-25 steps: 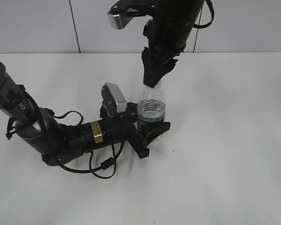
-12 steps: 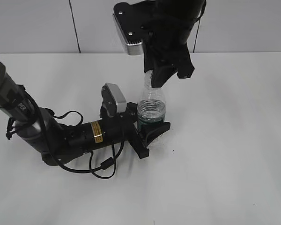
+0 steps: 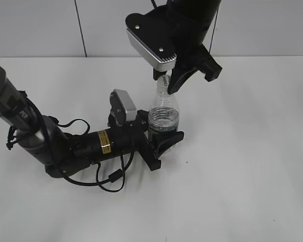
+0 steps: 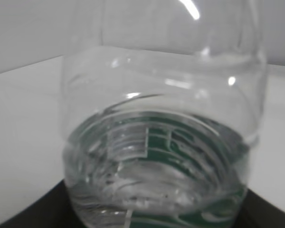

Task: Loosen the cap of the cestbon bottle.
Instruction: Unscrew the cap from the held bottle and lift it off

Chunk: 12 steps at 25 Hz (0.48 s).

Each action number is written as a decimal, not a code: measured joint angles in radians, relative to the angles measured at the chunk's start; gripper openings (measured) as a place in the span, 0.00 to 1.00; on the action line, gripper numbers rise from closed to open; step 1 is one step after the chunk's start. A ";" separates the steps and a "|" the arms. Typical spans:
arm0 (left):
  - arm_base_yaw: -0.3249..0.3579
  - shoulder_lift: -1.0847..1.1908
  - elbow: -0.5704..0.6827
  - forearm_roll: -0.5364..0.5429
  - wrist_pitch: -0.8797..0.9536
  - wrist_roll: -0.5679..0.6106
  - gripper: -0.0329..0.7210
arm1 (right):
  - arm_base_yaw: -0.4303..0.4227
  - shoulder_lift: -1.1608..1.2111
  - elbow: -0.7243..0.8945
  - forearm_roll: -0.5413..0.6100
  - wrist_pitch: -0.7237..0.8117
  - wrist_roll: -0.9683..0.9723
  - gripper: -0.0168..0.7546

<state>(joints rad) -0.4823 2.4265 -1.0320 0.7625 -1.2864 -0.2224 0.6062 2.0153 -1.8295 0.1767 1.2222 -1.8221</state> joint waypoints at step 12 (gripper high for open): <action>0.000 0.000 -0.001 -0.002 0.002 -0.001 0.58 | 0.000 -0.091 0.000 0.010 -0.001 0.101 0.40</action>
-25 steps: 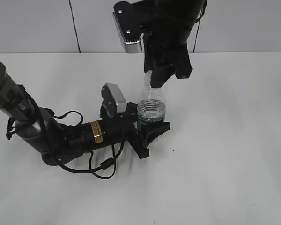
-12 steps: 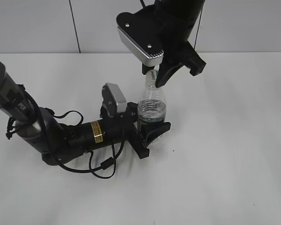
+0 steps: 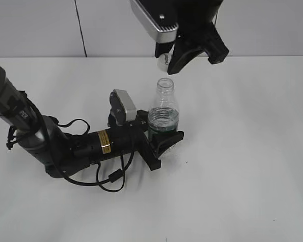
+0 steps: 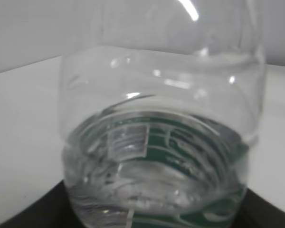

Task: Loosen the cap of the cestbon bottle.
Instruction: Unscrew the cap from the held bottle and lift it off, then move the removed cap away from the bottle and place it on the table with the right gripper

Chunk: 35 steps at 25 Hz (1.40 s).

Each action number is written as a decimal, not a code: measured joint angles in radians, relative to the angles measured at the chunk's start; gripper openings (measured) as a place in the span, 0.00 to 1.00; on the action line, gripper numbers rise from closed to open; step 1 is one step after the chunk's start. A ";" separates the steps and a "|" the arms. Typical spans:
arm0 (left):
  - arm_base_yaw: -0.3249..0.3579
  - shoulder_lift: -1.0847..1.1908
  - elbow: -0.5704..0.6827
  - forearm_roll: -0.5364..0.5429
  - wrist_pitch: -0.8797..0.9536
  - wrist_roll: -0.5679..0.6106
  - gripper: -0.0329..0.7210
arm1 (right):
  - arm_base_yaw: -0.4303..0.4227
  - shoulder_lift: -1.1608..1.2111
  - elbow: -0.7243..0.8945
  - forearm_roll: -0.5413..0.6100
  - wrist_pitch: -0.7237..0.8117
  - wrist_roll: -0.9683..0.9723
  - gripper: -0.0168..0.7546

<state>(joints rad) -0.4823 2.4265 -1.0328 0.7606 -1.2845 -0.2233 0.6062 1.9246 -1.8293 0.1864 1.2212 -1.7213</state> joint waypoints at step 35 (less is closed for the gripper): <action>0.000 0.000 0.000 -0.001 0.000 -0.001 0.58 | -0.260 -0.069 0.063 -0.186 0.000 1.646 0.40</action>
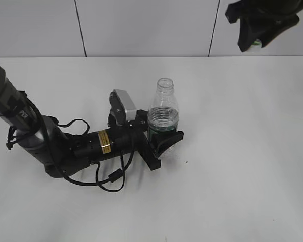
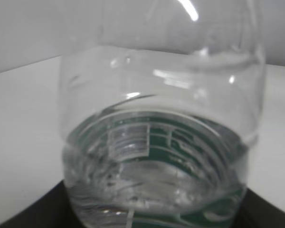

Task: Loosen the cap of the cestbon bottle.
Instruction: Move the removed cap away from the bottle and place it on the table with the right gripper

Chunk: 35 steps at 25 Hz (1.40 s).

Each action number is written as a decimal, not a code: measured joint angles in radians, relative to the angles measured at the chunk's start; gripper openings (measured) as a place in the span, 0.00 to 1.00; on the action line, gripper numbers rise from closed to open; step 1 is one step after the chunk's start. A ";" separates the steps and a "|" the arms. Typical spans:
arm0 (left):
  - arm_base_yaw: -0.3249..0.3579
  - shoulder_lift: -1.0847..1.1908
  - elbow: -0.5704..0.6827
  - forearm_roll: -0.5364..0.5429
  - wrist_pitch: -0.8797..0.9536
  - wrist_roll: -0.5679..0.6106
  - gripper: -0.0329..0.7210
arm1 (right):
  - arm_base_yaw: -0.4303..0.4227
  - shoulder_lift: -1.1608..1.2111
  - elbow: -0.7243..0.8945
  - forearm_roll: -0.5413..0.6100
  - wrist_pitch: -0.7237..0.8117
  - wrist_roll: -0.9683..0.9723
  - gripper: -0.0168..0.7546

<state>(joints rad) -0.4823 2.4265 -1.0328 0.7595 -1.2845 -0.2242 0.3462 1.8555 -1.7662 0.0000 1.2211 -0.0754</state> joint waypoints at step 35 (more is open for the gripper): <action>0.000 0.000 0.000 0.002 -0.002 -0.001 0.58 | -0.218 0.180 0.574 0.012 -0.619 -0.080 0.40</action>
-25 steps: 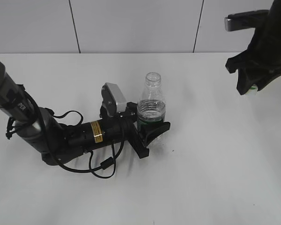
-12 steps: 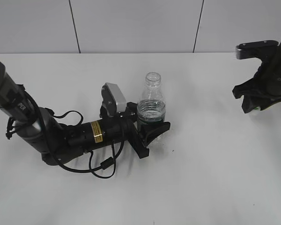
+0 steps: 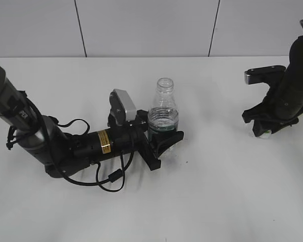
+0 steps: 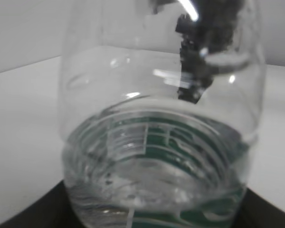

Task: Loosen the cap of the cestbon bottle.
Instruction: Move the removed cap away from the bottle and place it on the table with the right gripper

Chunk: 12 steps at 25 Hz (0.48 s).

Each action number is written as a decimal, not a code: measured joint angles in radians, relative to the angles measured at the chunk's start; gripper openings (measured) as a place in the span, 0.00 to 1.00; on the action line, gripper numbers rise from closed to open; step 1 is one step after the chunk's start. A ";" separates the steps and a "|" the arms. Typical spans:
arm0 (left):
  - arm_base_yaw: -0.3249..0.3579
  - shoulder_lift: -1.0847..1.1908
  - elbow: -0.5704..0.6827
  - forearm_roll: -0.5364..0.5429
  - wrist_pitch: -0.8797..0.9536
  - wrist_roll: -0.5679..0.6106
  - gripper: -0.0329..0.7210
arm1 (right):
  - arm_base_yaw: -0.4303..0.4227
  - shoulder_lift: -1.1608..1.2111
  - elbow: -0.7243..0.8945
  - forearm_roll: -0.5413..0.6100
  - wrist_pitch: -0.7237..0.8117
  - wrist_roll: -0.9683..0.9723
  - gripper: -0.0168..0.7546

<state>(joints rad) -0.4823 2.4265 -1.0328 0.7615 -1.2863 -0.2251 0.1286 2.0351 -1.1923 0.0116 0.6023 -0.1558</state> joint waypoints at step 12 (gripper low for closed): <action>0.000 0.000 0.000 0.000 0.000 0.000 0.58 | 0.000 0.018 0.000 0.004 -0.005 -0.002 0.45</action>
<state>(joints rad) -0.4823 2.4265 -1.0328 0.7615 -1.2863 -0.2251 0.1286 2.0533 -1.1923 0.0158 0.5969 -0.1576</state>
